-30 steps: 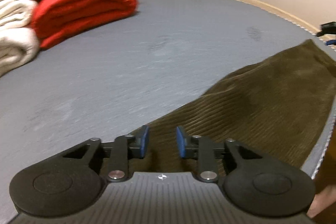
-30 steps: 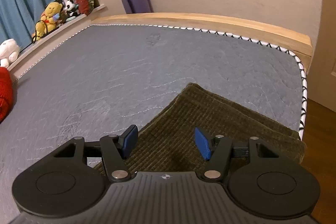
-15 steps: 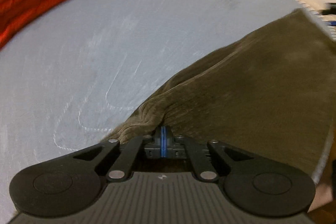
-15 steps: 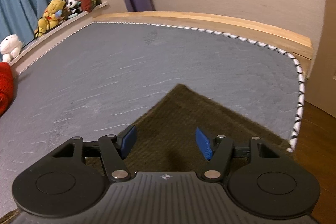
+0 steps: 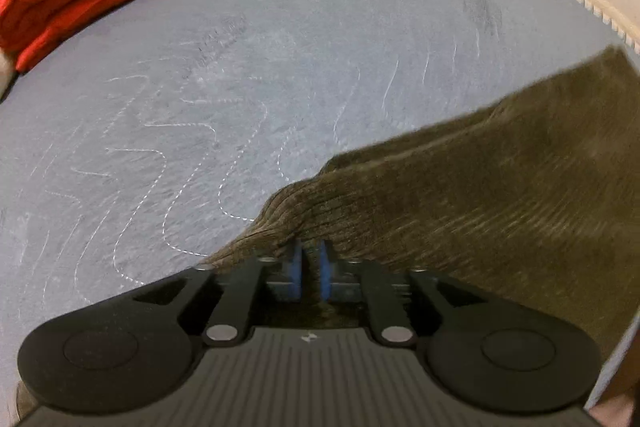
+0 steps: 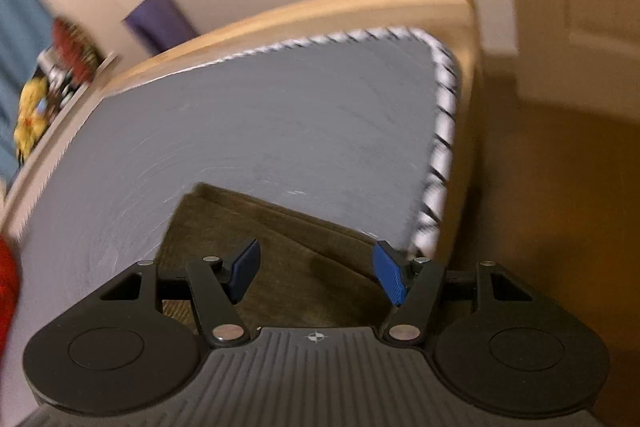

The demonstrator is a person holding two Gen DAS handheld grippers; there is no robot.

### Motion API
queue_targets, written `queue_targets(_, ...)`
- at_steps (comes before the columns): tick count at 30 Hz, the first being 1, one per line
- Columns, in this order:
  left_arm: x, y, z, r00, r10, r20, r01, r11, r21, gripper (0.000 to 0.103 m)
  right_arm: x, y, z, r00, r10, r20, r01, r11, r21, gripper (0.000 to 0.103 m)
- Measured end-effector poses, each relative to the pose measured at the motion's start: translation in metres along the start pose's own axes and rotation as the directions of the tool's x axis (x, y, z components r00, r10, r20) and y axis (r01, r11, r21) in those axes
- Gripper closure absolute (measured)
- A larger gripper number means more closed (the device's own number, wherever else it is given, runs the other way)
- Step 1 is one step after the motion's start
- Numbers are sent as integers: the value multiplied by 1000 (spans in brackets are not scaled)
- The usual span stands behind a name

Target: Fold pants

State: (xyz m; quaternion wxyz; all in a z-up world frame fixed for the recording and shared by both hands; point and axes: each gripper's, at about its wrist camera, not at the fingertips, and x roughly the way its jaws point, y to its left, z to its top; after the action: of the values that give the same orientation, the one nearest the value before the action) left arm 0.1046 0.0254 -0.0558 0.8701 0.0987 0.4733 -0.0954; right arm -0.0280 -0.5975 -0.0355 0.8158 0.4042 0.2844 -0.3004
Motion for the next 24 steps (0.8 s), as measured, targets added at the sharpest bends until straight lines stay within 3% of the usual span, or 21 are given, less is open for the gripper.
queue_targets(1,-8,0,0,1000,-15,24,15,1000,-8,63,1,-7,0,1000,3,-11,-3,1000,30,38)
queue_targets(2,-15,-1,-1,999,-20,44,20,1000,-8,61,2,-13,-1,1000,9,-25,-7,998,58,38)
queue_targets(11,-40,-4,-3,993,-43,110,41,999,17,60,17,-39,-11,992,97,-77,-82,980,180,39)
queue_targets(16,-46,3,-5,993,-39,115,39,999,4,59,25,-47,-12,983,168,-76,-143,954,262,56)
queue_targets(24,-51,0,-9,992,-48,120,45,999,27,59,32,-41,-10,987,148,-62,-131,966,224,49)
